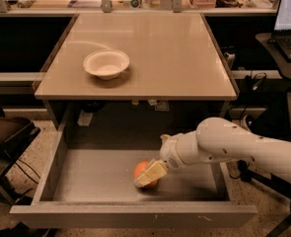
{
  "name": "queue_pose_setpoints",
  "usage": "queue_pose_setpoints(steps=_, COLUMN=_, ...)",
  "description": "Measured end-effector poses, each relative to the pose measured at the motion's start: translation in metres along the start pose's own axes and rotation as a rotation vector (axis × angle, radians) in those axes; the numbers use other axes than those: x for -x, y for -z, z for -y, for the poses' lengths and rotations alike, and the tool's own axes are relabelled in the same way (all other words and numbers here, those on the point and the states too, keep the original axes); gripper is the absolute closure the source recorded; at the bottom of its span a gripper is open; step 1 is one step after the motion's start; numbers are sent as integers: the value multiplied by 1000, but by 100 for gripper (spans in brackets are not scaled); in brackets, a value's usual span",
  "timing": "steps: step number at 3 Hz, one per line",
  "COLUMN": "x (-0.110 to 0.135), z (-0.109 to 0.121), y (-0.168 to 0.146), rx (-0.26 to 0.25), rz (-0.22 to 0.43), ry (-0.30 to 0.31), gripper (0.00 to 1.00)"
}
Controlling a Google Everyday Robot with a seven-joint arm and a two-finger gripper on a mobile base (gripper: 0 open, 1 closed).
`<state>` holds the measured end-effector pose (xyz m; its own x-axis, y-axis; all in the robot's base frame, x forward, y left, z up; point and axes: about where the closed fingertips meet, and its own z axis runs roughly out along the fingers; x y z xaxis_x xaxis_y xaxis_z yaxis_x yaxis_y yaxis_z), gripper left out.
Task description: Pick orange from top drawer and place on counter
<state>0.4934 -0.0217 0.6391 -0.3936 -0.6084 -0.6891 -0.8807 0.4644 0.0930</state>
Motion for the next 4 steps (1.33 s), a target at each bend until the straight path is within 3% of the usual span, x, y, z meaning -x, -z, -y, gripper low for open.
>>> queue_pose_setpoints(steps=1, x=-18, z=-6, y=-10, rx=18, rz=1, ry=-38, gripper=0)
queue_pose_setpoints(steps=2, x=-18, z=-7, y=-10, rx=18, rz=1, ry=-38, gripper=0)
queue_pose_setpoints(steps=4, x=-18, z=-7, y=-10, rx=18, rz=1, ry=-38, gripper=32)
